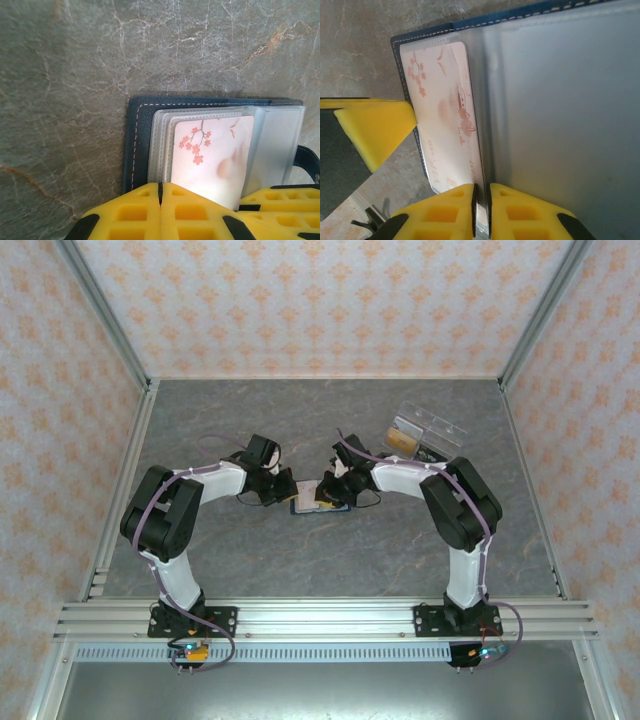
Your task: Take the credit cards out of the card holder
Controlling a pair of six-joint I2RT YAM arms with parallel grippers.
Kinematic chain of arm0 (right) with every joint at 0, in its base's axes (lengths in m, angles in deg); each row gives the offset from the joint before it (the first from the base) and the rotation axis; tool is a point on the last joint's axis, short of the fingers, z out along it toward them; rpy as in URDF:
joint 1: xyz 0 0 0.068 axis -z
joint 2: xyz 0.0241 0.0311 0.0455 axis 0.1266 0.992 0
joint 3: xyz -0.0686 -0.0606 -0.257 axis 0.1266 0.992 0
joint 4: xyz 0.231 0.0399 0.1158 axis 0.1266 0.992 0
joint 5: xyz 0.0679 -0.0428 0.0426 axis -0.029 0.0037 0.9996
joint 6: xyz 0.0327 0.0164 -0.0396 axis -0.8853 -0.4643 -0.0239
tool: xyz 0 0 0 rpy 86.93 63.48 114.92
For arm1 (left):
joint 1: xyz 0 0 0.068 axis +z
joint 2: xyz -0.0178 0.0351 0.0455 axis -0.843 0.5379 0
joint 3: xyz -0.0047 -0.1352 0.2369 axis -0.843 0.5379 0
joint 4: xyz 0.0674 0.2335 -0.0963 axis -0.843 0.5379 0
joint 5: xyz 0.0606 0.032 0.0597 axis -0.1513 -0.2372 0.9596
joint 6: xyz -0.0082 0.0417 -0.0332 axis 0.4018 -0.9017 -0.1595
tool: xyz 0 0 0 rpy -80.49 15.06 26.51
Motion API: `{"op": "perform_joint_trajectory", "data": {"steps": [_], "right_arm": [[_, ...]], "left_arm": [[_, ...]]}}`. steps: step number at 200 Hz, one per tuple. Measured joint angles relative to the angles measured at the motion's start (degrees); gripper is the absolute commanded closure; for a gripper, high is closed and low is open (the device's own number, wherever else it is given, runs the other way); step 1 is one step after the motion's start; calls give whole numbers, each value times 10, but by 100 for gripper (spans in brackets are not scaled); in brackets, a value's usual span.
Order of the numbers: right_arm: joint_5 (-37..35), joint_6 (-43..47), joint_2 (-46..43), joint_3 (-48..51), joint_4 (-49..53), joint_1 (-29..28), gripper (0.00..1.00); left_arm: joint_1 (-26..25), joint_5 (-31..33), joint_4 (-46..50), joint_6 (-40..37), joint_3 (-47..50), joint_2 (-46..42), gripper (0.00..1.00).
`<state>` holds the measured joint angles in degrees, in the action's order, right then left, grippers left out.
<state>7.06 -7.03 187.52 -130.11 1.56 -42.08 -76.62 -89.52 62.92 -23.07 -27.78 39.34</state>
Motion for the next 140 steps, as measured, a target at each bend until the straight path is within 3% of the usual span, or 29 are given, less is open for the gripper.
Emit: {"op": "perform_joint_trajectory", "data": {"steps": [117,140], "right_arm": [[37,-5,27,2,-40,11,87],[41,-1,33,-5,-36,12,91]], "left_arm": [[9,-10,-26,1,8,1,100],[14,-20,-50,11,19,1,100]]}}
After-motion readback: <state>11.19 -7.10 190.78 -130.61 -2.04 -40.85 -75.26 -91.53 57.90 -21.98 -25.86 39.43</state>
